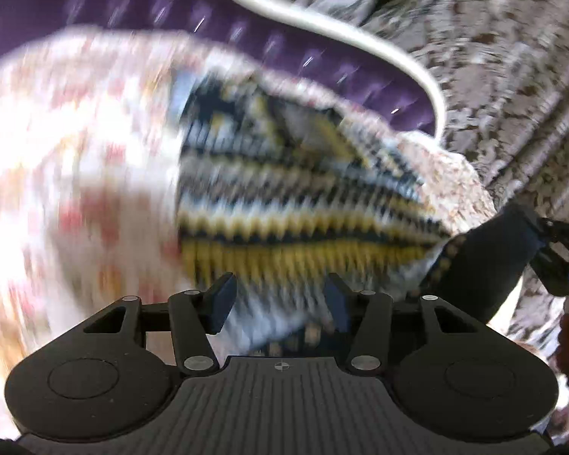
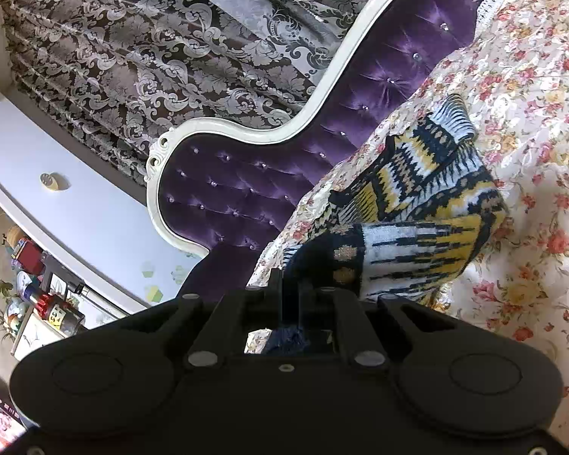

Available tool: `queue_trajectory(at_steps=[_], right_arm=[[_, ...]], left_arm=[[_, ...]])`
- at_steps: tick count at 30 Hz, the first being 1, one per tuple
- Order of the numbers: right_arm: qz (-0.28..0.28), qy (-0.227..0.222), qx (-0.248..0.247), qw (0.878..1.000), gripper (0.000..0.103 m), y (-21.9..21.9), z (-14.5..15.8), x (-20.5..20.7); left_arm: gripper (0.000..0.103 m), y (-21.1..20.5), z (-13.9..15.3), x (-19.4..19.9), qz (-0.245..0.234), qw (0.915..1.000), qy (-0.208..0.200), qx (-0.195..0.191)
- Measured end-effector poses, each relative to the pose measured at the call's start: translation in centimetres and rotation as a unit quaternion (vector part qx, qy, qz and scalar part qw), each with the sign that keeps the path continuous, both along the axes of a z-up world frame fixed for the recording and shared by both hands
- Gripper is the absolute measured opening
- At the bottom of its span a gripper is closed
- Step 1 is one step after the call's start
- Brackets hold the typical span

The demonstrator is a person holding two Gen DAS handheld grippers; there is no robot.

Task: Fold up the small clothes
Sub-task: 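Lift the hem with both grippers and fold it toward the collar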

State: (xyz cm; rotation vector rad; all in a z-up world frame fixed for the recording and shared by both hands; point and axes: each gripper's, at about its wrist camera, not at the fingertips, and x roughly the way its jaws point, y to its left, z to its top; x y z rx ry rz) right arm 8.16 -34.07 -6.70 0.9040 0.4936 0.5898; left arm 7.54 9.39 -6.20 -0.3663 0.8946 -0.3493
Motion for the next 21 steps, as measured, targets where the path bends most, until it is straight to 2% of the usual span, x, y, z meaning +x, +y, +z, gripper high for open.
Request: queue_trajectory(at_steps=[2, 5, 8, 10, 16, 18, 20, 21], right_arm=[[-0.002, 0.002, 0.003, 1.000, 0.016, -0.1, -0.1, -0.1], [-0.003, 0.007, 0.004, 1.000, 0.016, -0.3, -0.5, -0.3], [0.000, 0.012, 0.005, 1.000, 0.016, -0.3, -0.9, -0.6], [0.003, 0.016, 0.007, 1.000, 0.016, -0.3, -1.3, -0.8], [0.009, 0.026, 0.018, 0.999, 0.017, -0.1, -2.3, -1.2], [0.011, 0.026, 0.017, 0.999, 0.017, 0.0, -2.4, -1.4], [0.012, 0.027, 0.018, 0.999, 0.017, 0.0, -2.5, -1.5], [0.013, 0.027, 0.018, 0.999, 0.017, 0.0, -2.6, -1.6]], left_arm=[[0.054, 0.3, -1.3, -0.6, 0.013, 0.9994, 0.029, -0.017], [0.060, 0.5, -2.5, -1.8, 0.016, 0.9982, 0.050, -0.029], [0.065, 0.1, -2.3, -2.7, 0.018, 0.9986, 0.041, -0.028], [0.073, -0.6, -2.3, -2.7, 0.018, 0.9987, 0.037, -0.029], [0.079, -2.4, -3.4, -1.1, 0.020, 0.9986, 0.025, -0.042], [0.080, -2.7, -3.7, -0.6, 0.027, 0.9980, 0.022, -0.052], [0.078, -2.3, -3.9, -0.4, 0.038, 0.9954, 0.023, -0.084], [0.063, -2.0, -4.1, -0.3, 0.046, 0.9936, 0.027, -0.099]])
